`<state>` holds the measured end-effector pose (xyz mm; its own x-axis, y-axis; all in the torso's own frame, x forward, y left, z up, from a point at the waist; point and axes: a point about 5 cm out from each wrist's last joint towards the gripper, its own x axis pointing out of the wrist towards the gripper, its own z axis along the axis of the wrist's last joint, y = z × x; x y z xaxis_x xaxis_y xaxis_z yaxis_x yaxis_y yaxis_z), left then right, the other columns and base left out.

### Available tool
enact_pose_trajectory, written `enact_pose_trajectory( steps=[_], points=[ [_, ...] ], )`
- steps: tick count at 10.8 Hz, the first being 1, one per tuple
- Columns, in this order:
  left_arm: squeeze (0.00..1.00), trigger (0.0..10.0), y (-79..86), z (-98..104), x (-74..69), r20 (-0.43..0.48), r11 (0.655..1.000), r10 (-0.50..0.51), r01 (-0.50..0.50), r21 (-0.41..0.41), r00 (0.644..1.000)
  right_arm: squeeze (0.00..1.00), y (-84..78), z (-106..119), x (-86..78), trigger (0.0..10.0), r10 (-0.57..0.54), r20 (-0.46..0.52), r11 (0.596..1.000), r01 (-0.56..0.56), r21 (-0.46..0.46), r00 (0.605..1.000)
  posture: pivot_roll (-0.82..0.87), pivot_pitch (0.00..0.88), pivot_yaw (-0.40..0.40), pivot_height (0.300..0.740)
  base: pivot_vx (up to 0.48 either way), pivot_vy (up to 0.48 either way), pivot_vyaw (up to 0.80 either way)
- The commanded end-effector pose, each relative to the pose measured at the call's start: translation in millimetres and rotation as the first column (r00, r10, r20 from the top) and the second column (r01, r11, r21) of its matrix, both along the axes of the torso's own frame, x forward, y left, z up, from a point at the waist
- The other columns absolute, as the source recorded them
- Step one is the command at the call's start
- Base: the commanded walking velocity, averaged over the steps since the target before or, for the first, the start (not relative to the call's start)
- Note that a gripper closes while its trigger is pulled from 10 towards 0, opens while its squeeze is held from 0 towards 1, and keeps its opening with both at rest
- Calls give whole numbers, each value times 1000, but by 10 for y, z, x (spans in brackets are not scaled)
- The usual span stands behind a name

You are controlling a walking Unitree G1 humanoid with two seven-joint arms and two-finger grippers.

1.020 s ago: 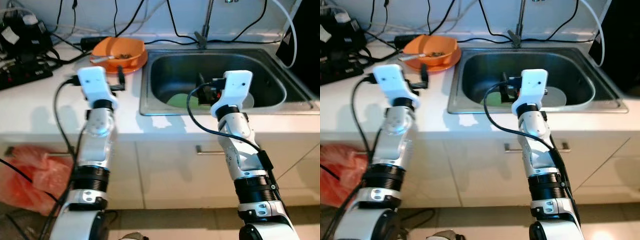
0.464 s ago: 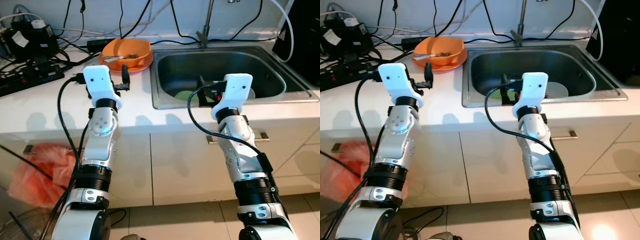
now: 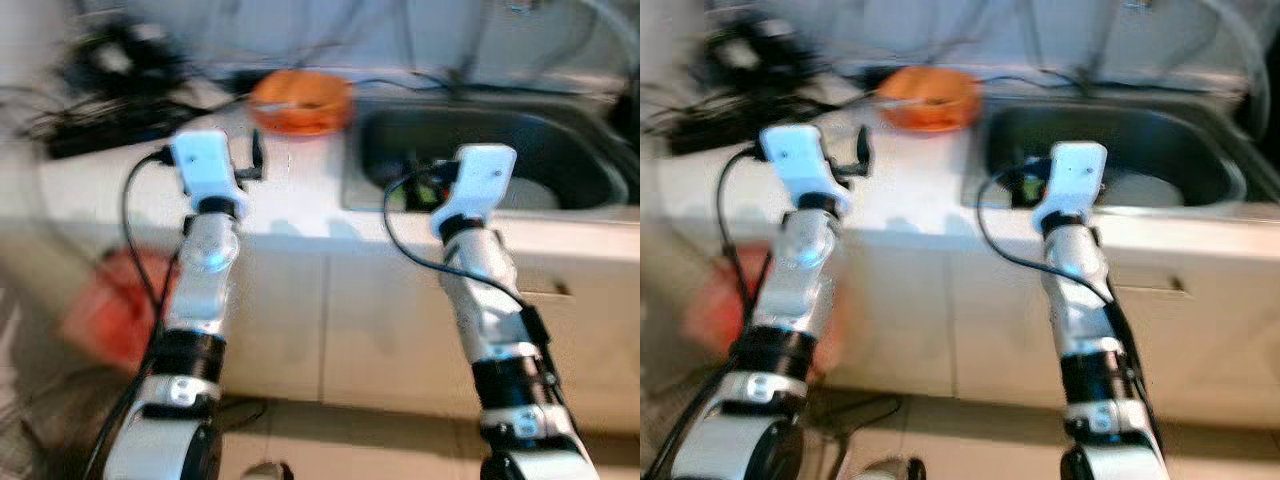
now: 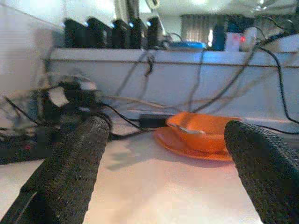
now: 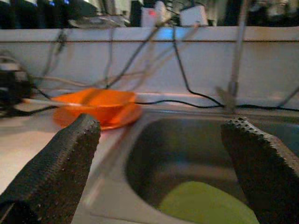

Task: Kitchen organization

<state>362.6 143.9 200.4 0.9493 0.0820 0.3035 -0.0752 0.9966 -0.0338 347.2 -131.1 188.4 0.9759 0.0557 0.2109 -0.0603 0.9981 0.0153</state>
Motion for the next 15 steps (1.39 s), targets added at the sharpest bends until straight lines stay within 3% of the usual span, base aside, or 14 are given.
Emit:
enact_pose_trajectory(
  steps=[1, 15],
  points=[
    [0, 10000, -32, 19, 8, -2, 1000, -10, 10, 1, 1000, 0, -41, 29, 3, 10000, -15, 10, 1000, 14, 17, 1000, 71, 0, 47, 740, 0, 0, 0],
    [0, 10000, -14, 17, 28, -16, 1000, -14, 13, -29, 1000, 0, -8, 18, 3, 10000, 8, 8, 1000, -8, 11, 1000, 67, 0, 52, 740, 306, 0, 0]
  ],
)
